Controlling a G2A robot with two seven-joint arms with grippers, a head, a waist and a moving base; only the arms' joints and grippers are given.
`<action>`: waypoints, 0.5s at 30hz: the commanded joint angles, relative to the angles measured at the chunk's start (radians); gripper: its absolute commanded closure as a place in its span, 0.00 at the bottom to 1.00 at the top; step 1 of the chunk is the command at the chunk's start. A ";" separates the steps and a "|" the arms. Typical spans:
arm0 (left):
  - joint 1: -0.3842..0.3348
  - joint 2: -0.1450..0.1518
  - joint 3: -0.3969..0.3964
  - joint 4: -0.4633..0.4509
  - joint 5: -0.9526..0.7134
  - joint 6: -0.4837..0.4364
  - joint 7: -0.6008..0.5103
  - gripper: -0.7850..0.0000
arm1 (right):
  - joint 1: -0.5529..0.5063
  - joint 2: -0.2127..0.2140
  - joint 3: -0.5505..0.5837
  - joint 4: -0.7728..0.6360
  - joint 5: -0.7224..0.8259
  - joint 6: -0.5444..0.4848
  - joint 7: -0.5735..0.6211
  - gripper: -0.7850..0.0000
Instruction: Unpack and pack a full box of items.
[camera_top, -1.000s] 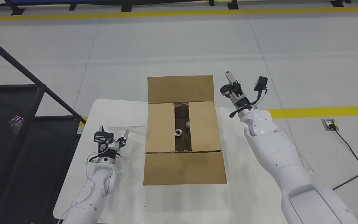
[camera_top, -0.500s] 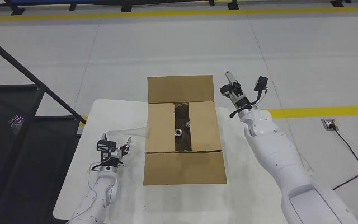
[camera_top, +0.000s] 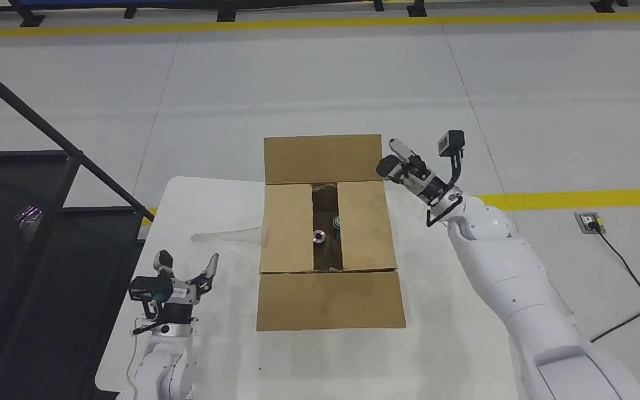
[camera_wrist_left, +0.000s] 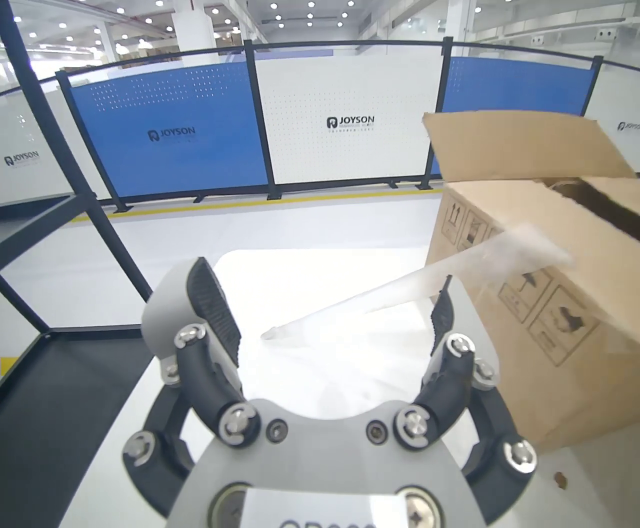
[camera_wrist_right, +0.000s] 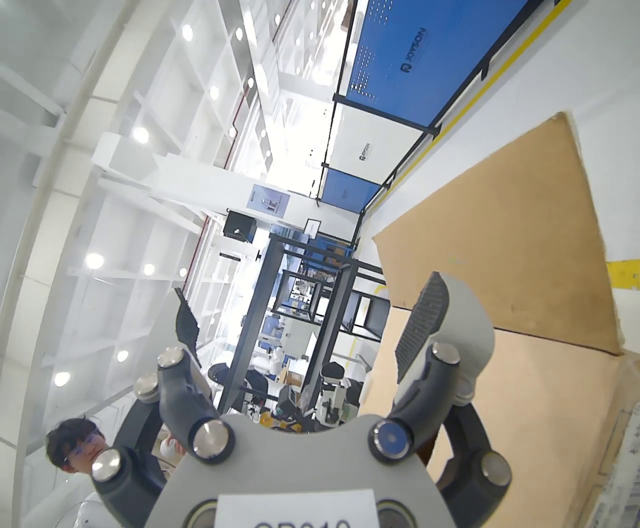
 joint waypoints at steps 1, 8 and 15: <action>0.052 0.005 -0.030 -0.075 0.015 -0.009 -0.015 0.00 | 0.001 0.016 0.009 0.008 -0.061 0.056 -0.010 0.00; 0.116 0.012 -0.083 -0.173 -0.004 -0.097 -0.083 0.00 | -0.016 0.037 -0.013 0.031 -0.215 0.234 -0.016 0.00; 0.085 0.008 -0.086 -0.151 -0.005 -0.127 -0.139 0.00 | -0.039 0.037 -0.035 0.018 -0.273 0.234 0.055 0.00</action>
